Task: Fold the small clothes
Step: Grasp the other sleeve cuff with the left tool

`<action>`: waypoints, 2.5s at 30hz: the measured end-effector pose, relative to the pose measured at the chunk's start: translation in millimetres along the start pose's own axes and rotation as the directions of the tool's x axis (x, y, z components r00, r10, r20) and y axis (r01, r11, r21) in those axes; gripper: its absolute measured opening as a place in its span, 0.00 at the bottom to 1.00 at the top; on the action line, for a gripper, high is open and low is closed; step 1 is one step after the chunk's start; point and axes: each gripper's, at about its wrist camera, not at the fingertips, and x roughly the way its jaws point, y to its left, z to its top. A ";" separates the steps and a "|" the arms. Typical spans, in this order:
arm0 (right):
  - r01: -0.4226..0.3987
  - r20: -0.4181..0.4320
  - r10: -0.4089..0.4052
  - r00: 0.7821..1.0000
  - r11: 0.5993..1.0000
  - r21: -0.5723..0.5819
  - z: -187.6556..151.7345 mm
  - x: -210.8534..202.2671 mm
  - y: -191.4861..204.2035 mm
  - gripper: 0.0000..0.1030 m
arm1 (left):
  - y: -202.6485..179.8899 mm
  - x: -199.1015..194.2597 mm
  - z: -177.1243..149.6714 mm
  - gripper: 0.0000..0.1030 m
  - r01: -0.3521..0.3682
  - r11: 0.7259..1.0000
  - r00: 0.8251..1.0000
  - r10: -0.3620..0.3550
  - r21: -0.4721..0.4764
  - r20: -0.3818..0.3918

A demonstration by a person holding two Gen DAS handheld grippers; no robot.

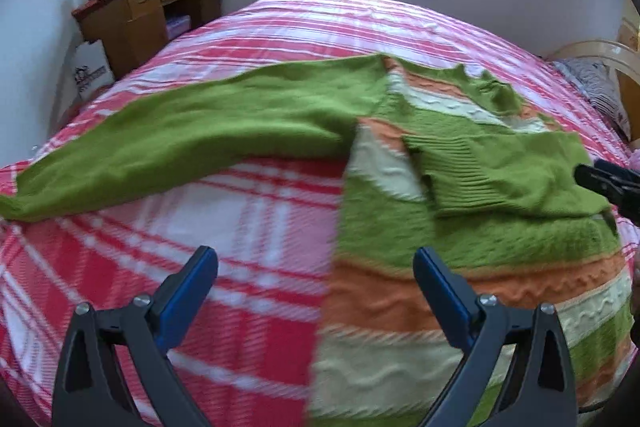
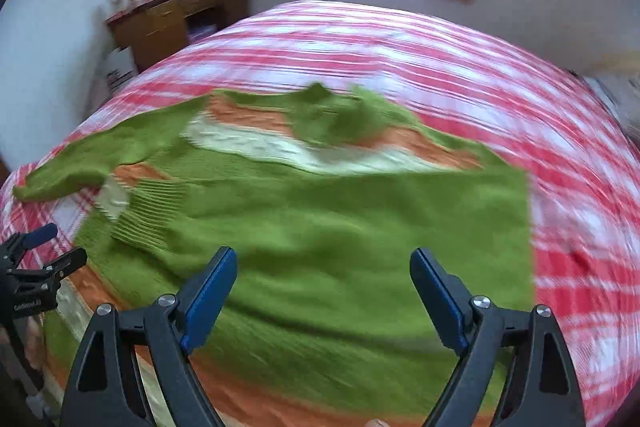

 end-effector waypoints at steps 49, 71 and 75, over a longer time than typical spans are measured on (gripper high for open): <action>-0.078 -0.012 0.077 0.997 0.993 -0.086 -29.7 31.3 68.3 0.89 | 289.2 12.2 1.5 0.51 0.047 0.590 0.995 0.041 -0.806 0.089; -0.076 -0.010 0.075 0.997 0.994 -0.084 -28.4 31.6 67.1 0.89 | 260.5 -51.9 44.3 0.05 0.124 0.768 0.954 0.081 -0.628 0.288; -0.077 -0.009 0.076 0.997 0.994 -0.081 -28.1 31.9 66.2 0.89 | 252.5 -63.4 57.5 0.05 0.147 0.787 0.947 0.062 -0.599 0.315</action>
